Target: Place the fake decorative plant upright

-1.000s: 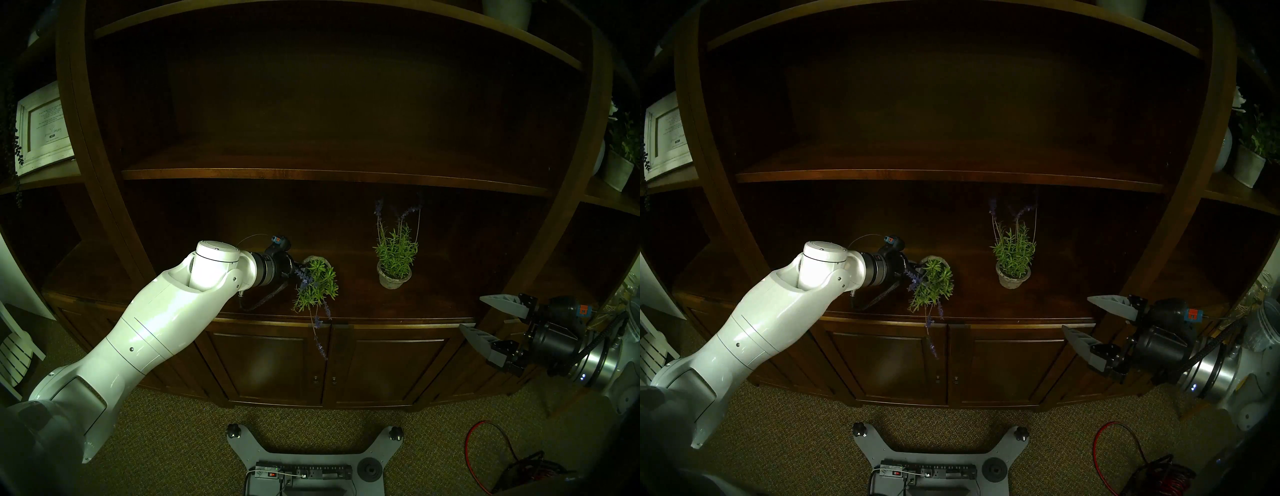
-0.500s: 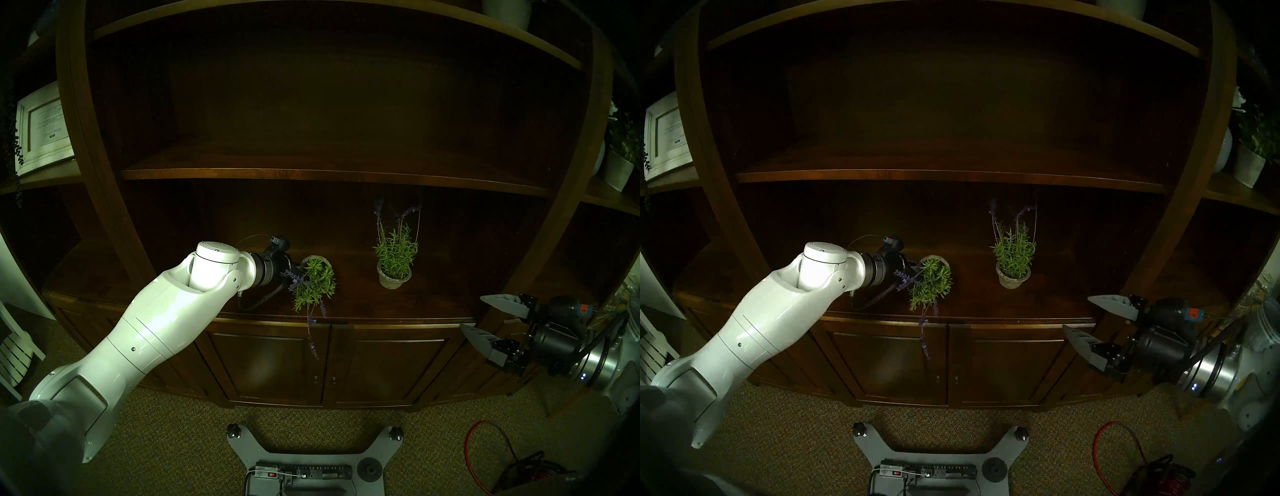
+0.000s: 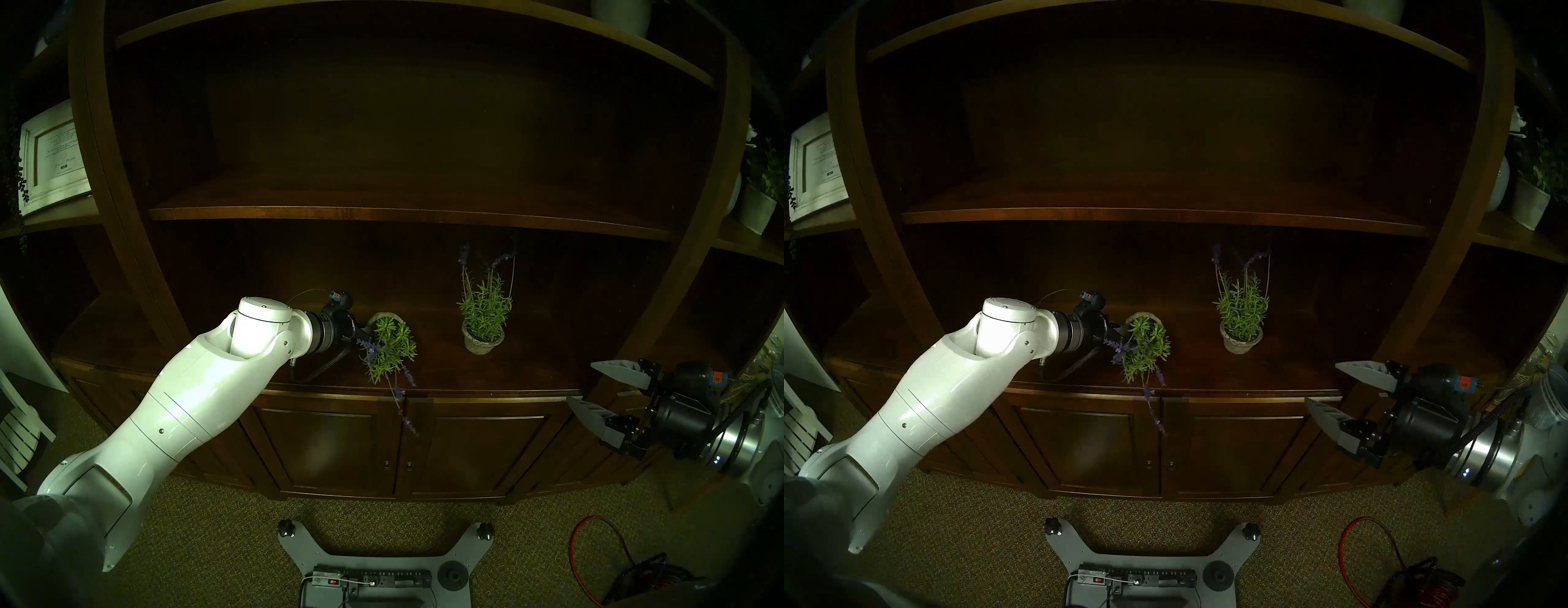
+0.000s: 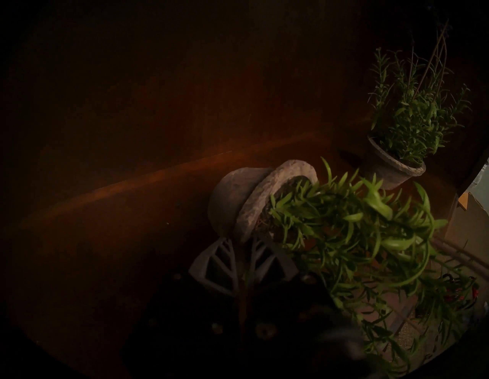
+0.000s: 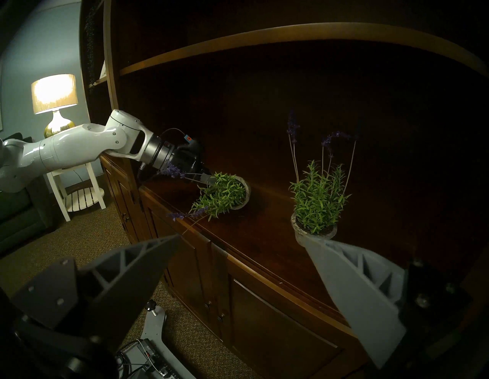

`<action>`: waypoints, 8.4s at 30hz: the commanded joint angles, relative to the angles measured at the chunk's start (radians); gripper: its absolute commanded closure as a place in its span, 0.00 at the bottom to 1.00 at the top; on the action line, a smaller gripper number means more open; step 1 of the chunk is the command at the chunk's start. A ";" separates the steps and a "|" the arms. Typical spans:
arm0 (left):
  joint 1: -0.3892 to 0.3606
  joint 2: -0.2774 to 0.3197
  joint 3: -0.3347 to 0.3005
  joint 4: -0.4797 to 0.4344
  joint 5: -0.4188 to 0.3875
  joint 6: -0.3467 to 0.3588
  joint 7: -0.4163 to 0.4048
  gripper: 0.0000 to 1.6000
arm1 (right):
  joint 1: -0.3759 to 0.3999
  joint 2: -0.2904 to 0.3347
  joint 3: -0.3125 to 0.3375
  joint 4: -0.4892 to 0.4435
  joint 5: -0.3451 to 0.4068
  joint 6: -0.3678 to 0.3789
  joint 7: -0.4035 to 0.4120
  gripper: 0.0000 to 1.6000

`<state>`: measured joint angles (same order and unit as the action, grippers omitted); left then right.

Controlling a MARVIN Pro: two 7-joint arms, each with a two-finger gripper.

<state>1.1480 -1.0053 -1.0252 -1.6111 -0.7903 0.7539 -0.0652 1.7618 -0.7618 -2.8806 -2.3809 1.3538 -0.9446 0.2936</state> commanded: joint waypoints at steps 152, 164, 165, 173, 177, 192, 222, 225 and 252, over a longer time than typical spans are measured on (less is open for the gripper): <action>0.131 -0.200 -0.332 -0.308 -0.330 0.177 0.505 0.00 | -0.022 0.014 0.001 0.025 0.007 -0.015 0.011 0.00; 0.203 -0.167 -0.367 -0.439 -0.341 0.198 0.515 0.00 | -0.026 0.013 0.001 0.026 0.019 -0.015 0.028 0.00; 0.225 -0.157 -0.372 -0.473 -0.340 0.200 0.516 0.00 | -0.028 0.012 0.001 0.026 0.020 -0.015 0.030 0.00; 0.281 -0.124 -0.372 -0.518 -0.345 0.206 0.501 0.00 | -0.036 0.008 0.001 0.028 0.025 -0.015 0.039 0.00; 0.342 -0.097 -0.386 -0.577 -0.338 0.206 0.511 0.00 | -0.038 0.006 0.001 0.029 0.028 -0.015 0.045 0.00; 0.548 -0.035 -0.461 -0.796 -0.303 0.206 0.575 0.00 | -0.039 -0.015 0.001 0.017 0.041 -0.015 0.068 0.00; 0.627 0.066 -0.634 -0.693 -0.440 0.206 0.407 0.00 | -0.055 -0.023 0.001 0.020 0.085 -0.015 0.108 0.00; 0.596 0.088 -0.594 -0.644 -0.419 0.206 0.400 0.00 | -0.056 -0.021 0.001 0.021 0.089 -0.015 0.109 0.00; 0.426 0.110 -0.476 -0.509 -0.414 0.206 0.372 0.00 | -0.045 0.005 0.001 0.045 0.112 -0.015 0.128 0.00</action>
<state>1.6640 -0.8892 -1.5163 -2.1394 -1.2079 0.9609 0.3089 1.7028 -0.7501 -2.8804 -2.3321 1.4655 -0.9449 0.4207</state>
